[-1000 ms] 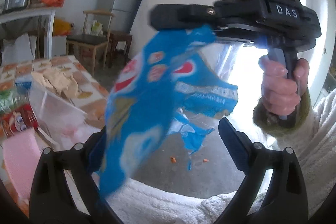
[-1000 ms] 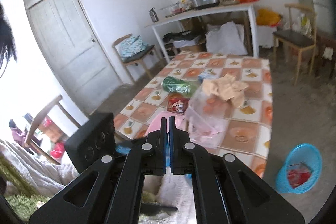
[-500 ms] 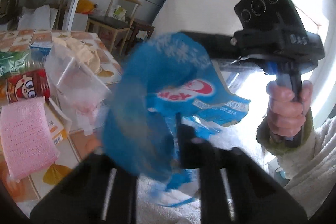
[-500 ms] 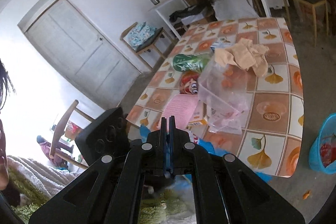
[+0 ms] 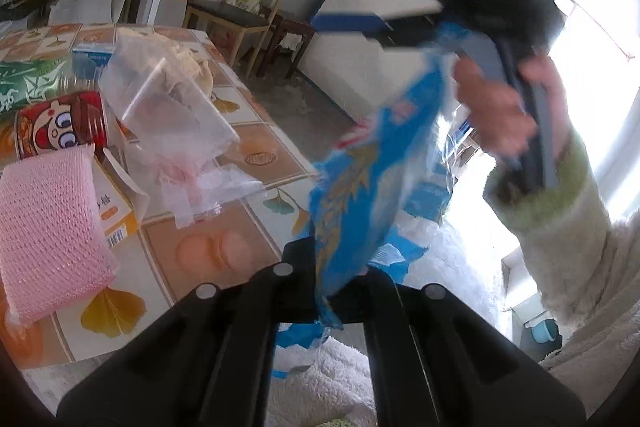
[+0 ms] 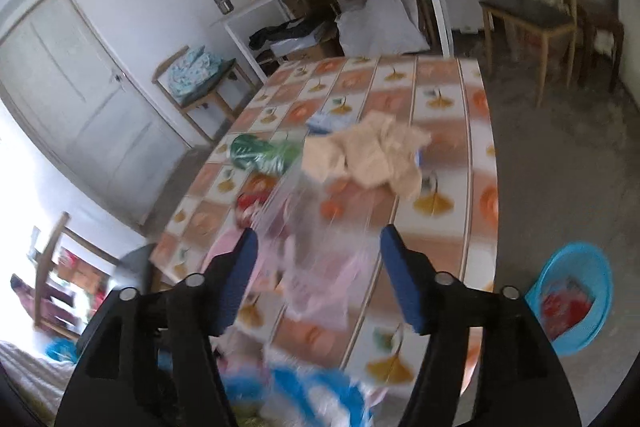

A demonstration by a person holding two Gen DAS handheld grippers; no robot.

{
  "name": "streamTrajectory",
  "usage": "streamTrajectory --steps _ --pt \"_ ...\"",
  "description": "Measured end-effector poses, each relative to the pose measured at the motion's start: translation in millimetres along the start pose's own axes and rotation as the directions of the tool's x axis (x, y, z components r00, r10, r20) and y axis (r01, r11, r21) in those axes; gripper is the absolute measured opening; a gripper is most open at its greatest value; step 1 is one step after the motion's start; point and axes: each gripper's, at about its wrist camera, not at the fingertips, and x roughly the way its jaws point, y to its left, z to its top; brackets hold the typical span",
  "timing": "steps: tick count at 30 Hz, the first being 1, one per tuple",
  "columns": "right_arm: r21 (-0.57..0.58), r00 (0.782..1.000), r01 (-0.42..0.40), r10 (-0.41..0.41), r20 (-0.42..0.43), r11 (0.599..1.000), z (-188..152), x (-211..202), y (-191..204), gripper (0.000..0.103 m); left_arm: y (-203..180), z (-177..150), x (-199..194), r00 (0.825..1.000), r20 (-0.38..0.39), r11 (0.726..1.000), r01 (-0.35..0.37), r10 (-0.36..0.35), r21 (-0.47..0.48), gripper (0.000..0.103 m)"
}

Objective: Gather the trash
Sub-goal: 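Grasp the tan paper towels with the right gripper while the left gripper holds the blue bag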

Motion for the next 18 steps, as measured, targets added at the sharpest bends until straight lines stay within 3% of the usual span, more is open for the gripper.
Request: streamTrajectory --steps 2,8,15,18 --pt "-0.01 0.999 0.016 -0.016 -0.027 1.0 19 25 0 0.077 3 0 0 1.0 -0.003 1.0 0.002 -0.002 -0.011 0.0" --pt "-0.071 0.973 0.155 -0.165 -0.159 0.985 62 116 -14 0.08 4 -4 0 1.0 -0.015 1.0 0.01 -0.01 -0.025 0.0" --pt "-0.088 0.945 0.211 -0.226 -0.235 0.974 75 177 -39 0.079 6 -7 -1 0.999 -0.021 0.999 0.031 -0.032 -0.023 0.0" --pt "-0.085 0.939 0.232 -0.246 -0.24 0.969 74 183 -42 0.062 5 -6 1 0.999 -0.026 0.999 0.035 -0.036 -0.015 0.0"
